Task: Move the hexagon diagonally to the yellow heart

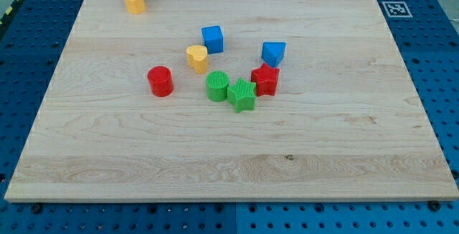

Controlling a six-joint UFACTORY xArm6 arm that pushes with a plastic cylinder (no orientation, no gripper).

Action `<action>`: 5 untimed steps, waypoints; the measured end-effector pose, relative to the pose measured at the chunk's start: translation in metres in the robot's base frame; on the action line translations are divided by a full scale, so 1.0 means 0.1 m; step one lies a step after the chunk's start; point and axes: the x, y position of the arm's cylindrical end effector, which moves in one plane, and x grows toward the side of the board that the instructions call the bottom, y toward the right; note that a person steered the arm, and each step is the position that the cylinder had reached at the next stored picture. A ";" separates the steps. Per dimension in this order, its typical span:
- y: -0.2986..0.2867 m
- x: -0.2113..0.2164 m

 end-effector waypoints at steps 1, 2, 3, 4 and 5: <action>-0.11 0.01; -0.14 0.12; -0.02 0.19; 0.01 0.31; 0.00 0.43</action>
